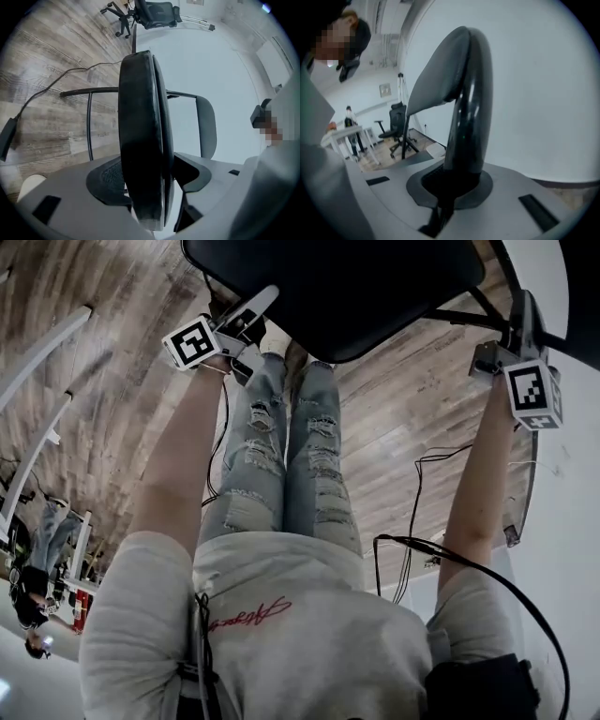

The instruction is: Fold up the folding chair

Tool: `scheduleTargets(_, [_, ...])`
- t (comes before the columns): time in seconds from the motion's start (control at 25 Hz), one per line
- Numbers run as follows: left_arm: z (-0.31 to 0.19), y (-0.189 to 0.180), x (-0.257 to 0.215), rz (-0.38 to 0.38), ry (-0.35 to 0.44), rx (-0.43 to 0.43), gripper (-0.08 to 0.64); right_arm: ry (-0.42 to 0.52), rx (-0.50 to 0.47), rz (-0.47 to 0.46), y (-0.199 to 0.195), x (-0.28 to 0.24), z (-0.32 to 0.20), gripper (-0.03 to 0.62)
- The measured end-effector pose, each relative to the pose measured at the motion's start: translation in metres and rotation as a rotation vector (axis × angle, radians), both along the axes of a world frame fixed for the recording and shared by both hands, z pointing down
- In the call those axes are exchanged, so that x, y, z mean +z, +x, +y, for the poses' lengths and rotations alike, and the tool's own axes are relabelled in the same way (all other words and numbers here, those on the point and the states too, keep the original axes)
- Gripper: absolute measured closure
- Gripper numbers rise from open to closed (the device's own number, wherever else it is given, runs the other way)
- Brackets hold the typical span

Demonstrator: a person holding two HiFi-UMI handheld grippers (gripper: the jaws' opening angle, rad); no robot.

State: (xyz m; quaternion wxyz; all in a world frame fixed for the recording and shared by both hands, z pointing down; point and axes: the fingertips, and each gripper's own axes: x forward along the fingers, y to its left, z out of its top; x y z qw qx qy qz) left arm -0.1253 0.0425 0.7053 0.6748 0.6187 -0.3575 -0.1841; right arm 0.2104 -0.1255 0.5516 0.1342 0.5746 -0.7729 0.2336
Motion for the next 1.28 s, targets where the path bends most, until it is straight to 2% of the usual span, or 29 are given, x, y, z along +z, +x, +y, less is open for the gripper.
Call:
scheduleTargets(0.08, [0.001, 0.000, 0.001, -0.001, -0.019, -0.007, 0.256, 0.002, 0.012, -0.043, -0.001, -0.003, -0.001, 0.577])
scheduleTargets(0.24, [-0.002, 0.001, -0.001, 0.000, -0.058, 0.015, 0.258, -0.020, 0.007, -0.071, 0.000, -0.002, -0.004, 0.578])
scheduleTargets(0.36, [-0.013, 0.005, -0.018, -0.015, -0.076, 0.020, 0.264, -0.012, -0.002, -0.125, 0.002, -0.012, -0.011, 0.578])
scheduleTargets(0.48, [-0.023, 0.016, -0.040, -0.033, -0.116, 0.020, 0.268, -0.009, 0.003, -0.129, 0.012, -0.023, -0.017, 0.578])
scheduleTargets(0.68, [-0.052, 0.037, -0.081, -0.113, -0.168, -0.022, 0.272, 0.005, -0.036, -0.139, 0.029, -0.041, -0.038, 0.578])
scheduleTargets(0.88, [-0.096, 0.062, -0.136, -0.146, -0.160, -0.099, 0.296, 0.027, -0.116, -0.154, 0.044, -0.063, -0.066, 0.578])
scheduleTargets(1.12, [-0.161, 0.093, -0.179, -0.129, -0.117, -0.136, 0.337, 0.017, -0.137, -0.190, 0.064, -0.072, -0.109, 0.578])
scheduleTargets(1.28, [-0.204, 0.102, -0.200, -0.127, -0.077, -0.198, 0.371, -0.009, -0.144, -0.225, 0.069, -0.069, -0.132, 0.578])
